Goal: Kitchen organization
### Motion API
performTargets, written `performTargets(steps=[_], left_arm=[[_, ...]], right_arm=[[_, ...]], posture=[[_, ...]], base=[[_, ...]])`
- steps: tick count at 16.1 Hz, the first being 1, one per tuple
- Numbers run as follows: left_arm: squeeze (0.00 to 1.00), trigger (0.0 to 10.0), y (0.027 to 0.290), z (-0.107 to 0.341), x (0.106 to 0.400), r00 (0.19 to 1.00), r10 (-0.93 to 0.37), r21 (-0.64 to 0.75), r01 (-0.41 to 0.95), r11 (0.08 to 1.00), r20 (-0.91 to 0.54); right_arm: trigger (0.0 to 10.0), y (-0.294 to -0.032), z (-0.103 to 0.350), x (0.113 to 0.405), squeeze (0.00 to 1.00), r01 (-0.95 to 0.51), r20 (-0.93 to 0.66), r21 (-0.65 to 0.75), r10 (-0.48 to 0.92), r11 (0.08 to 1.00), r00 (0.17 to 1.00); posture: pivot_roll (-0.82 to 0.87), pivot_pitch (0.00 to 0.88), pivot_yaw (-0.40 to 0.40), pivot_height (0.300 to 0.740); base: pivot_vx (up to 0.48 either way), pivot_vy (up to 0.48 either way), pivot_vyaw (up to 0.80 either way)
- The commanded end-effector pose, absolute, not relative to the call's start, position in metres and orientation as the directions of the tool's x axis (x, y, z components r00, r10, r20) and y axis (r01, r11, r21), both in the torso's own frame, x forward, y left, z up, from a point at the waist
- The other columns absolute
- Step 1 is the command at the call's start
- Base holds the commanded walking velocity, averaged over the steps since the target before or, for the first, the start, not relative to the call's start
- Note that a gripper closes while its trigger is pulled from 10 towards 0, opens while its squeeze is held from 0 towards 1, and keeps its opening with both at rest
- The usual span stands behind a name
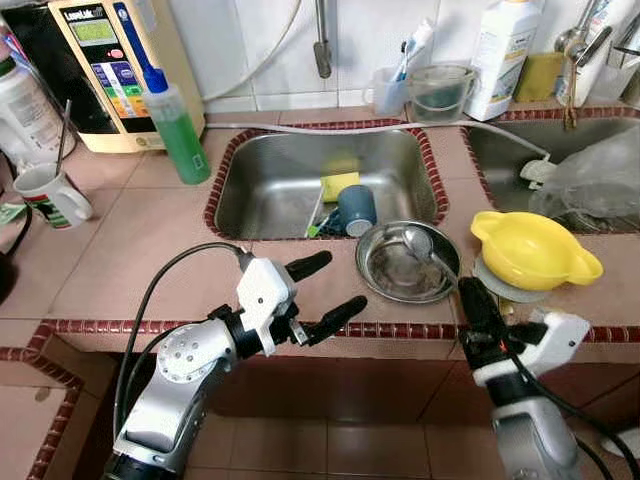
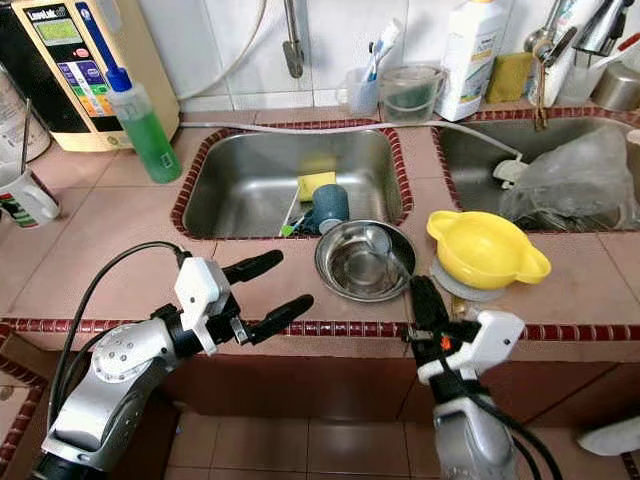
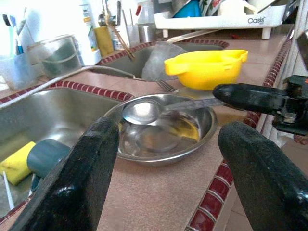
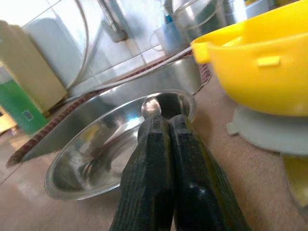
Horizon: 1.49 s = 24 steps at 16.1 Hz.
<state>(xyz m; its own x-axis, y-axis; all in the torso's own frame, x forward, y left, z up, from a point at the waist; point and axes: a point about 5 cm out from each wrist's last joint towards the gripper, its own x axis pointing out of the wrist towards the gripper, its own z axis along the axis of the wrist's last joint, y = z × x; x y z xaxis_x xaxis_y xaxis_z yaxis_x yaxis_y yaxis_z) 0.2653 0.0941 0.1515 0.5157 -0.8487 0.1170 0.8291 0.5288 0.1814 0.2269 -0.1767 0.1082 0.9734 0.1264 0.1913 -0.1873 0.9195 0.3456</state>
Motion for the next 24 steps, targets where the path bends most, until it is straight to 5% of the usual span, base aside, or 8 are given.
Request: performTargets(steps=[1,7,24], left_arm=[[0.00,10.0,0.098,0.154,0.265,0.529,-0.840,0.189,0.819,0.542,0.119],[0.00,10.0,0.098,0.154,0.267,0.531,-0.839,0.191,0.817,0.545,0.123],[0.00,10.0,0.109,0.169,0.301,0.593,-0.780,0.137,0.771,0.621,0.201]], right_arm=[[10.0,-0.170,0.093,0.216,0.00,-0.180,0.106,0.348,0.152,0.920,0.983],[10.0,-0.171,0.084,0.191,0.00,-0.186,0.043,0.323,0.182,0.928,0.982],[10.0,-0.182,0.158,0.217,0.00,-0.298,0.316,0.193,0.229,0.935,0.921]], posture=[[-0.12,0.113,0.106,0.740],[-0.13,0.109,0.102,0.740],[-0.16,0.035,0.098,0.740]], base=[[0.000,0.000,0.00],[0.000,0.000,0.00],[0.000,0.000,0.00]])
